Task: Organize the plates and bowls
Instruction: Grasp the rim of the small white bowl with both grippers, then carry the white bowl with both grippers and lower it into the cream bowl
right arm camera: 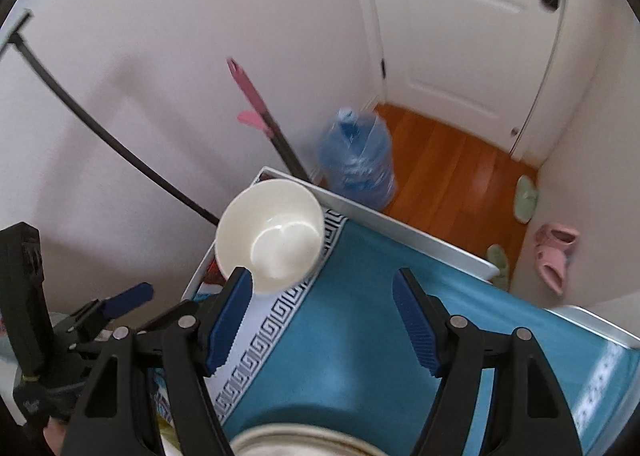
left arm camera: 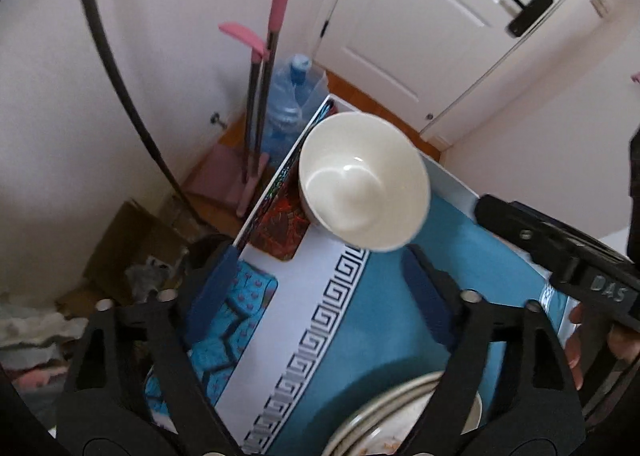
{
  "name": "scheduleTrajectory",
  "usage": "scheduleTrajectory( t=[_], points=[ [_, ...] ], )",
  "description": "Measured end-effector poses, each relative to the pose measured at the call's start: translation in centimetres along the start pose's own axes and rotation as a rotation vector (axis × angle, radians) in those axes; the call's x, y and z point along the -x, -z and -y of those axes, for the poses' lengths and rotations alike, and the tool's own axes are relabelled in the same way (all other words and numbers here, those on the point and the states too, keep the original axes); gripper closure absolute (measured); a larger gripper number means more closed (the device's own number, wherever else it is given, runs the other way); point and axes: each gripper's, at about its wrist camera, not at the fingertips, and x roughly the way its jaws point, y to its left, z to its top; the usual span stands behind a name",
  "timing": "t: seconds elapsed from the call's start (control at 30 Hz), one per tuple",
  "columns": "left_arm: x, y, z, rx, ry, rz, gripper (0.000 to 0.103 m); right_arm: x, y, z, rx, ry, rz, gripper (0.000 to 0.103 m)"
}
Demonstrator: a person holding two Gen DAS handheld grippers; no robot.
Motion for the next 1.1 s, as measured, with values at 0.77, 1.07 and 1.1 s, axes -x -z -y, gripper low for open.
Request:
scheduleTrajectory(
  t=[0.77,1.07,1.1],
  points=[
    [-6.5,-2.5,0.2,0.0,-0.045,-0.045,0.084,-10.5,-3.2,0.2,0.027,-0.038,-0.162,0.095],
    [-4.1,-1.3,2.0,-0.048,-0.068,0.0,0.085,-8.2,-2.2,0.1,0.025,-0.027,-0.106,0.094],
    [-3.5,-1.2,2.3,-0.057,-0.071,0.012,0.085,-7.6,-2.0,0.0,0.029,-0.024,-0.095,0.094]
  ],
)
